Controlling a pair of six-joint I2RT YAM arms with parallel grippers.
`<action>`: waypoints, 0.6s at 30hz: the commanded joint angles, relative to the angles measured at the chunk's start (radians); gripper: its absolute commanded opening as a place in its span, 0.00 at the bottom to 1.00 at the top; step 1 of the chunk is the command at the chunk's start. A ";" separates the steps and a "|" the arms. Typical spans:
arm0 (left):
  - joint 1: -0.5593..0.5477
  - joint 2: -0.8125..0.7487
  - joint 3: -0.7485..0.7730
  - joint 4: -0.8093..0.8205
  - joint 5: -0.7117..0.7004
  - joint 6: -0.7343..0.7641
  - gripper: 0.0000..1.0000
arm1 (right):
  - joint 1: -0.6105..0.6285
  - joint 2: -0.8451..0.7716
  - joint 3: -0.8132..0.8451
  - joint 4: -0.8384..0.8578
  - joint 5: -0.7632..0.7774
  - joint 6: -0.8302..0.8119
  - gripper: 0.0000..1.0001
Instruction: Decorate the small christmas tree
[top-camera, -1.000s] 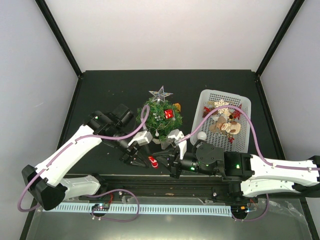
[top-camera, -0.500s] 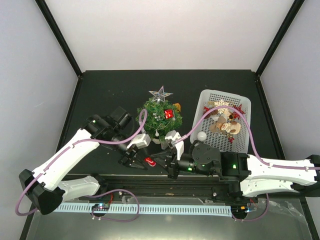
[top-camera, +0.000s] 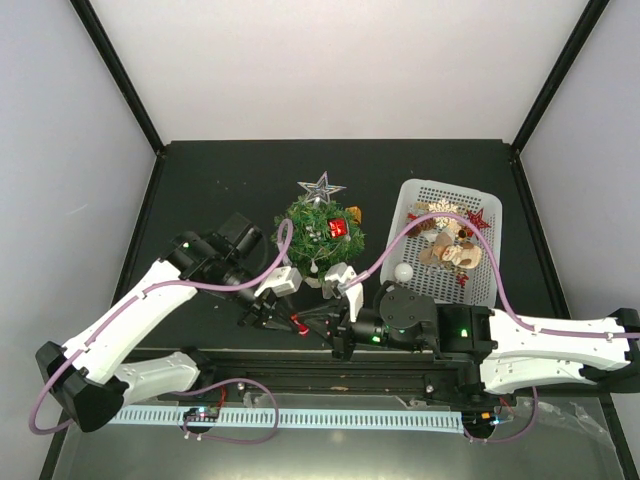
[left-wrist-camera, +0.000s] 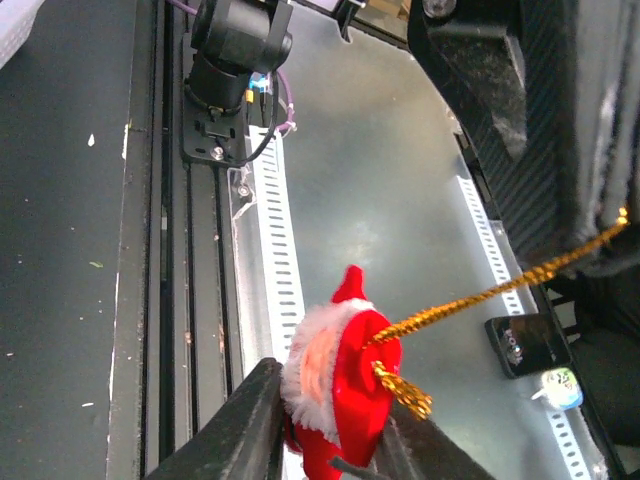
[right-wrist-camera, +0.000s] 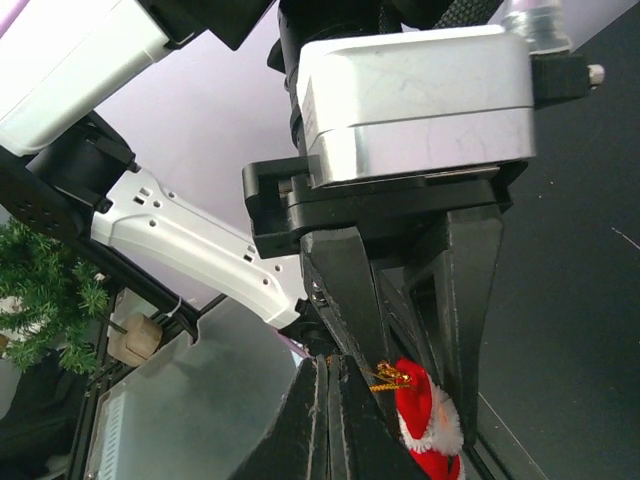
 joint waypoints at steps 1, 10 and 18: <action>0.007 -0.027 -0.005 0.025 -0.017 -0.005 0.19 | 0.006 -0.027 0.005 0.043 0.009 0.009 0.01; 0.006 -0.027 0.009 0.058 -0.118 -0.037 0.10 | 0.005 -0.038 -0.042 0.032 0.044 0.031 0.04; 0.005 -0.030 0.013 0.071 -0.173 -0.052 0.03 | 0.006 -0.047 -0.108 0.018 0.081 0.057 0.13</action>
